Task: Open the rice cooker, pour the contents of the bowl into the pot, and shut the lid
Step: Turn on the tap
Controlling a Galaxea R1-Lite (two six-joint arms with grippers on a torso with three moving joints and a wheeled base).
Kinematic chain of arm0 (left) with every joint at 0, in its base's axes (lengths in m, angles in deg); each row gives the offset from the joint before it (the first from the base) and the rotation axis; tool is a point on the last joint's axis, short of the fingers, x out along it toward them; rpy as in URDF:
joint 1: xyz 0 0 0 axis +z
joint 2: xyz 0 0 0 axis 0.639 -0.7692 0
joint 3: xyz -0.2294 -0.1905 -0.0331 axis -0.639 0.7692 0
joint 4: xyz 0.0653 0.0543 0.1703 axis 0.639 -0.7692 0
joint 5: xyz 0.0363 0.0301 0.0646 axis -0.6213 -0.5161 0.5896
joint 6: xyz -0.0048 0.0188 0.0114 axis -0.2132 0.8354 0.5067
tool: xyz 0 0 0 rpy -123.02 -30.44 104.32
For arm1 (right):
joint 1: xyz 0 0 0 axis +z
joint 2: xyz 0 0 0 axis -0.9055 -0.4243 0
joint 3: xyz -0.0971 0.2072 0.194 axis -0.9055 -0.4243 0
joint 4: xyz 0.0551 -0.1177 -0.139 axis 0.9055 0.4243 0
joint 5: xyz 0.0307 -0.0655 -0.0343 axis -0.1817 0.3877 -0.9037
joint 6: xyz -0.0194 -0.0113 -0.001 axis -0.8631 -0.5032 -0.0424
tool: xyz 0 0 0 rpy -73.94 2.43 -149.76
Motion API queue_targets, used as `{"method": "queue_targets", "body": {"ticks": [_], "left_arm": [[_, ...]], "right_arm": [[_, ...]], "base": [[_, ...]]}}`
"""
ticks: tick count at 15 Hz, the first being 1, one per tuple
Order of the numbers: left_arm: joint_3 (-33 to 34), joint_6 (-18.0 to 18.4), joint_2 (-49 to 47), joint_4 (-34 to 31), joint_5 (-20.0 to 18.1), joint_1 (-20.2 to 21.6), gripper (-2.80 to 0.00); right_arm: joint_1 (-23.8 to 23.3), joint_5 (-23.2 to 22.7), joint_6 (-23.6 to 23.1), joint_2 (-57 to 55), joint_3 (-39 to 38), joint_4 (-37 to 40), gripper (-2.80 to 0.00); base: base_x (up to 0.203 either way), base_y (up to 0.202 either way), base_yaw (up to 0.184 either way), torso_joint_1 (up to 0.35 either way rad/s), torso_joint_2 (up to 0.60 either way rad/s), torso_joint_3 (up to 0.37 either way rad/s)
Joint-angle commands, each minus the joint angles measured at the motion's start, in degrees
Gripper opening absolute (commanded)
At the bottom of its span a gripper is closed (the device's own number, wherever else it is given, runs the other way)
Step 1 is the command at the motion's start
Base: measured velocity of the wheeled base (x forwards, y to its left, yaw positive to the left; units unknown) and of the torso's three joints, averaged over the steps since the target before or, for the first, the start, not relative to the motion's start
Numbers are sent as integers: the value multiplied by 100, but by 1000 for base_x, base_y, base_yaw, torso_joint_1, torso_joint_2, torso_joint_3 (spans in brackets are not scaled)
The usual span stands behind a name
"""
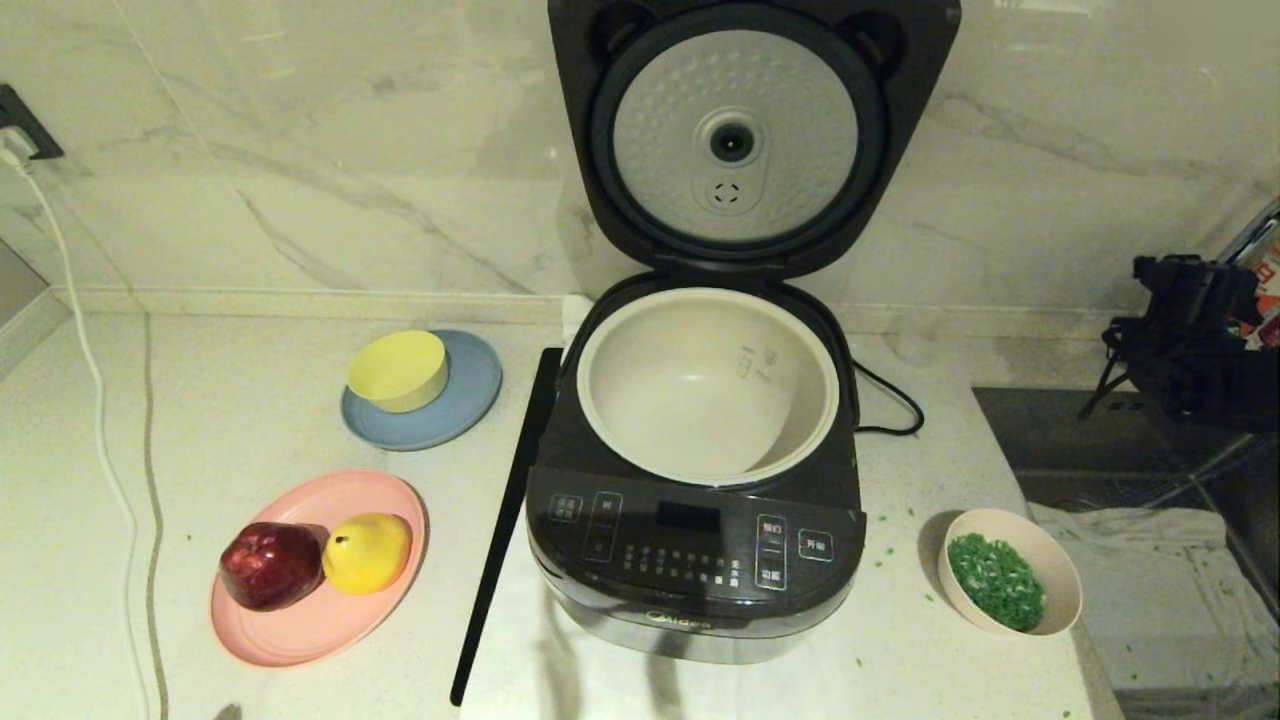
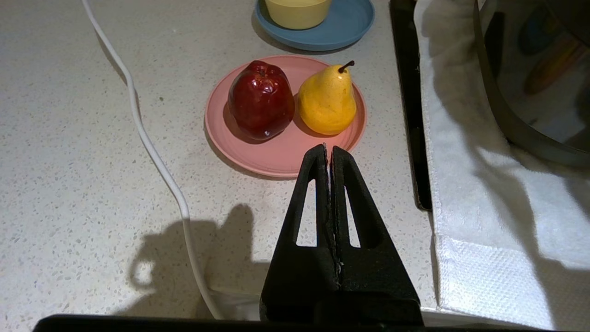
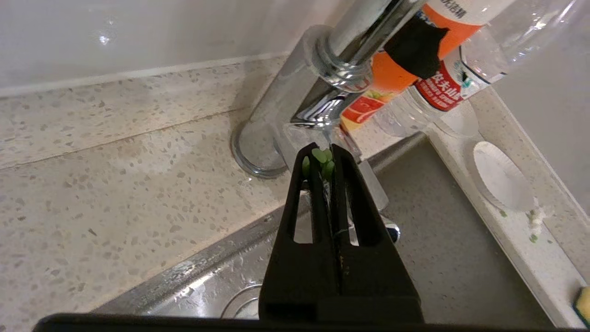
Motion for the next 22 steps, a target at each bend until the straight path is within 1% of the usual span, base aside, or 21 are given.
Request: {"method": "queue_targets", "body": {"ticks": [1,7,11,14,16,18,19,20,22], "left_arm": [[53,2,-5,6,8,2,-280],[53,2,-5,5,8,2,-280],[53,1,-5,6,8,2,-280],[53,0,-5,-3,6,2,-280],[53,-1,-5,6,5,2,-280],[53,-7,-5,5,8,2,-280],[53,2,-5,6,8,2,-280],[53,-7,-5,6,0,2,-280],[53,2,-5,3,3,2,-280]], "right_arm": [[-9,16,-2,83,-80,-21,-280],[-17,16,33,280,-583,-87,-280],[-17,16,45,414,-719,-138,-280],[45,-56,68,933,-1385,-115,-280],[191,-180,127,1358,-1753,-23,-280],[363,-302,322,1863,-1996,453,-280],[454,-437,521,2131,-2076,938,-280],[538,-626,777,2404,-2121,1541,-280],[660,-1240,1281,2985,-2154,2960,-280]], "base": [[0,0,0,0,0,0],[0,0,0,0,0,0],[0,0,0,0,0,0],[0,0,0,0,0,0],[0,0,0,0,0,0],[0,0,0,0,0,0],[0,0,0,0,0,0],[0,0,0,0,0,0],[0,0,0,0,0,0]]}}
